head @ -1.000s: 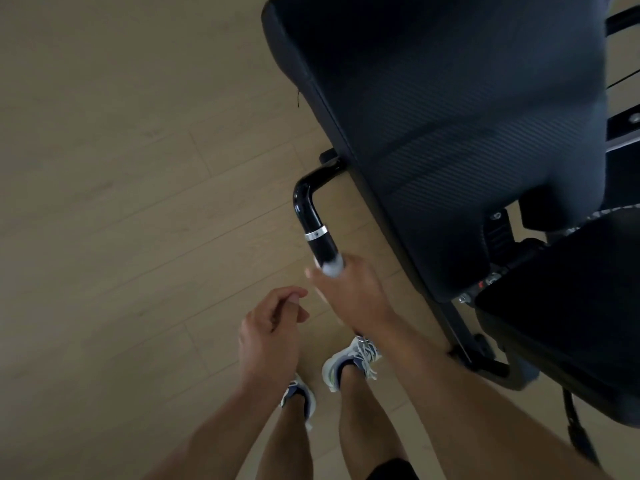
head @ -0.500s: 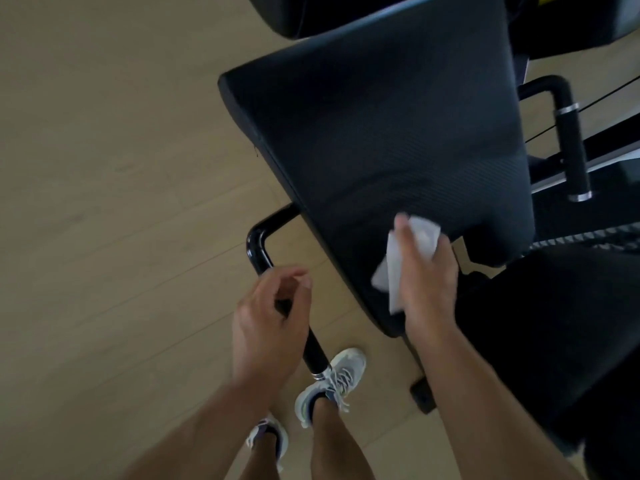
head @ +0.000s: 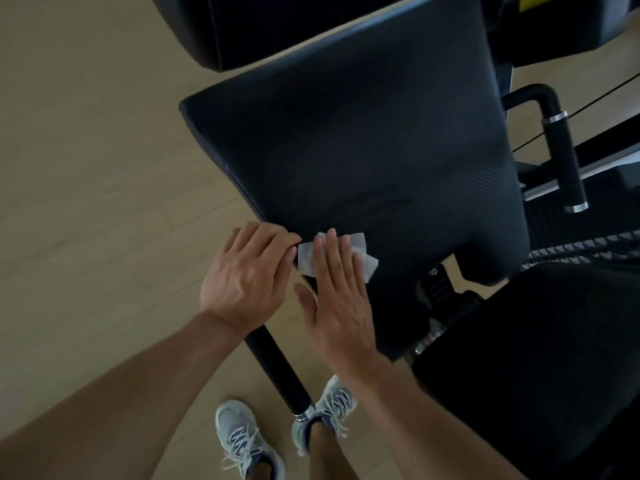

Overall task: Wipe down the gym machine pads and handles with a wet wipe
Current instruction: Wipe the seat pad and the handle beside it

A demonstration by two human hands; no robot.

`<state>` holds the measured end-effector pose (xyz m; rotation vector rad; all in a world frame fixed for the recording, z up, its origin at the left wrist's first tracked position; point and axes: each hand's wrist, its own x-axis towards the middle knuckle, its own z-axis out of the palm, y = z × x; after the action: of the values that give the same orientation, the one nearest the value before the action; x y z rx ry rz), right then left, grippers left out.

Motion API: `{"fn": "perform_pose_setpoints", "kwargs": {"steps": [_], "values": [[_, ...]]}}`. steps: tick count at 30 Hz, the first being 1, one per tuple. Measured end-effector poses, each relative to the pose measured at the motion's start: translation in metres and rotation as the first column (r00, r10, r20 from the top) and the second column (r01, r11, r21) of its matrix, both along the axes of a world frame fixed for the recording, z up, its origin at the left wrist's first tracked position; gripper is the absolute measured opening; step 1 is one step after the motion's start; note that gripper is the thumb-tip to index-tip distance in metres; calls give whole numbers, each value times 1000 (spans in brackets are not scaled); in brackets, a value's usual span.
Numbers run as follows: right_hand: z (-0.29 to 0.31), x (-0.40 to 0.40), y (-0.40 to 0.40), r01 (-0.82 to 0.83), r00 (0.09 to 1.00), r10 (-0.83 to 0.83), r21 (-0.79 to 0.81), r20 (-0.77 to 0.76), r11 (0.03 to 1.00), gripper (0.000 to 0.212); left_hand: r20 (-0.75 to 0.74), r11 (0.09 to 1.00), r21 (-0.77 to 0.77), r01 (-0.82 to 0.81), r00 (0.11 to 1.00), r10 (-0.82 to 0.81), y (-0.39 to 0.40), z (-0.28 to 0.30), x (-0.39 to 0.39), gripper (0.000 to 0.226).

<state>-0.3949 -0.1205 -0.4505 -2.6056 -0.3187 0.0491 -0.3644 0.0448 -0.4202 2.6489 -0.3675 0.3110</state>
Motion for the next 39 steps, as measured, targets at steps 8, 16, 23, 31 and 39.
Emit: {"fn": "perform_pose_setpoints", "kwargs": {"steps": [8,16,23,31,39], "values": [[10,8,-11,170,984,-176,351,-17,921,52,-65,935,264,237,972,-228,-1,1,1,40],[23,15,-15,653,757,-629,181,-176,735,52,-54,937,290,193,981,-186,-4,-2,2,39],[47,16,-19,728,685,-581,389,-439,564,22,-23,938,294,182,983,-184,-3,-4,1,39],[70,11,-22,815,574,-426,542,-700,207,29,-58,960,212,182,983,-174,-3,1,0,64],[77,7,-10,643,738,-271,520,-619,563,40,53,953,180,243,965,-256,1,-5,1,34]]}}
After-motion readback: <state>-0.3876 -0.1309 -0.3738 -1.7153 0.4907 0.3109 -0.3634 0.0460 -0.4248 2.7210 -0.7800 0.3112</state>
